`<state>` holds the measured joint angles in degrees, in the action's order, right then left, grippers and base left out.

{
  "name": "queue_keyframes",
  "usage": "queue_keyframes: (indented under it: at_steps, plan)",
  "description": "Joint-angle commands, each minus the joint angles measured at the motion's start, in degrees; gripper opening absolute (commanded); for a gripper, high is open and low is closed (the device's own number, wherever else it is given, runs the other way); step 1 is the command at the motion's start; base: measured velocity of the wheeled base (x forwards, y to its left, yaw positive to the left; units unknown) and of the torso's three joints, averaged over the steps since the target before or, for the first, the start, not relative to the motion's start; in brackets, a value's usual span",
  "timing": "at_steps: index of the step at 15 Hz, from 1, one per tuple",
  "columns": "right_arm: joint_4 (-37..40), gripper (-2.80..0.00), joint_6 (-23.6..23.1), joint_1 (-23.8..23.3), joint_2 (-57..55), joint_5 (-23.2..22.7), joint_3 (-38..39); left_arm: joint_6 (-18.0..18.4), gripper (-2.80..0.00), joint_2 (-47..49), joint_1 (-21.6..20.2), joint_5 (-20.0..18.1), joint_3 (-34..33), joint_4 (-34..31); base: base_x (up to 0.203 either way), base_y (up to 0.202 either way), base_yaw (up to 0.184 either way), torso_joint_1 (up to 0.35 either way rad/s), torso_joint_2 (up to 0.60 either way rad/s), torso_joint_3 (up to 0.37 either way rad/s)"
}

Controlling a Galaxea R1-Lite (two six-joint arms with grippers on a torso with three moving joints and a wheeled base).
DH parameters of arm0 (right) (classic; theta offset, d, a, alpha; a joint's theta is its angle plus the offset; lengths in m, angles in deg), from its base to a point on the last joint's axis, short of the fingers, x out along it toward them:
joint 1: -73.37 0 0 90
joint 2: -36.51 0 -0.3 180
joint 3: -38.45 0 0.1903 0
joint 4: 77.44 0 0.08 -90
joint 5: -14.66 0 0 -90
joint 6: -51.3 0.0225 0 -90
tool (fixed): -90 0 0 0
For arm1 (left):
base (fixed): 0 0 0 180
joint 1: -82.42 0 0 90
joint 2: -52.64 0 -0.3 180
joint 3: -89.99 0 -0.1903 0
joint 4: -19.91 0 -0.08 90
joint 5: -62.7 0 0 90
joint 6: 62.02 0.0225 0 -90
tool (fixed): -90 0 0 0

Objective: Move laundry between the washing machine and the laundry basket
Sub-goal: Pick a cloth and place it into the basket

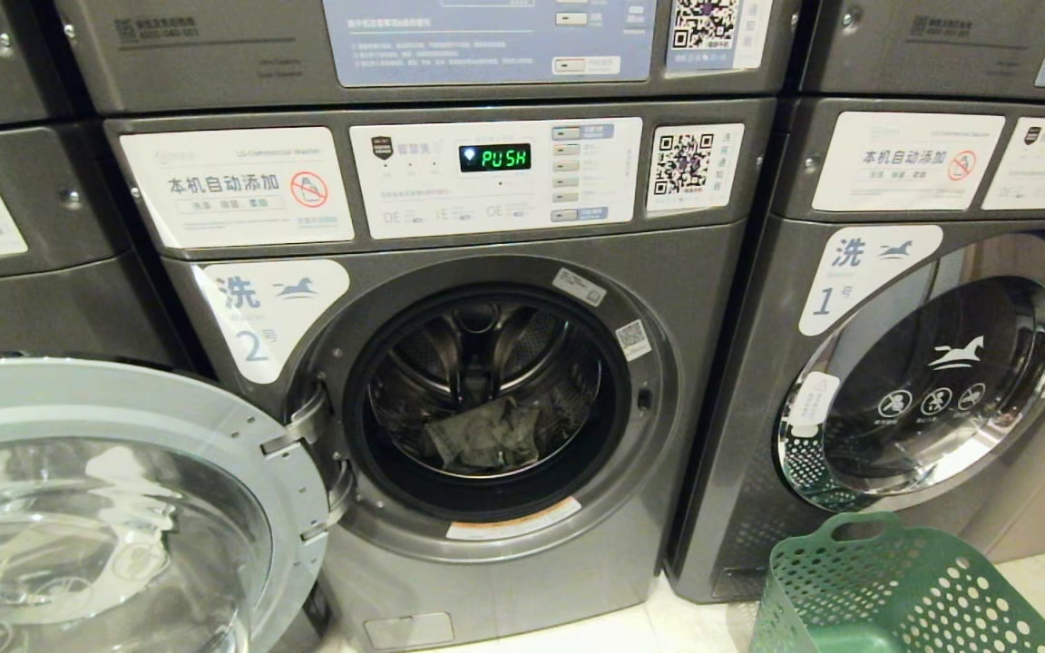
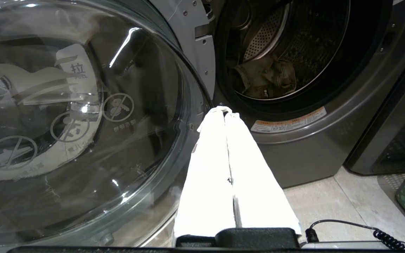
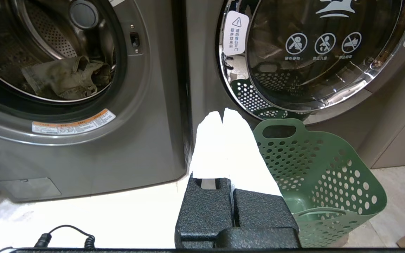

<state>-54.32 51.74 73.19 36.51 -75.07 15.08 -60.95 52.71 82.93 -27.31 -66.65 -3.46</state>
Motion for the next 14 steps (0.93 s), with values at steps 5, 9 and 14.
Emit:
queue_keyframes:
  at_steps: [5, 9, 14]
  plan:
    - [-0.02, -2.80, 0.00, 0.01, -0.09, 0.00, 0.00, -0.01, -2.80, 0.01, 0.02, 0.01, 0.00, 0.00, 0.001, -0.011, 0.156, 0.001, 0.01, 0.002]
    - [-0.02, -2.80, 0.06, 0.01, -0.09, 0.00, 0.00, -0.01, -2.80, 0.01, 0.02, -0.08, 0.00, 0.00, 0.002, -0.008, 0.177, 0.003, 0.00, 0.002]
    - [-0.02, -2.80, 0.88, 0.01, -0.09, 0.17, 0.00, -0.01, -2.80, 0.01, 0.02, 0.01, 0.00, 0.00, 0.002, -0.008, 0.139, 0.002, 0.00, 0.000]
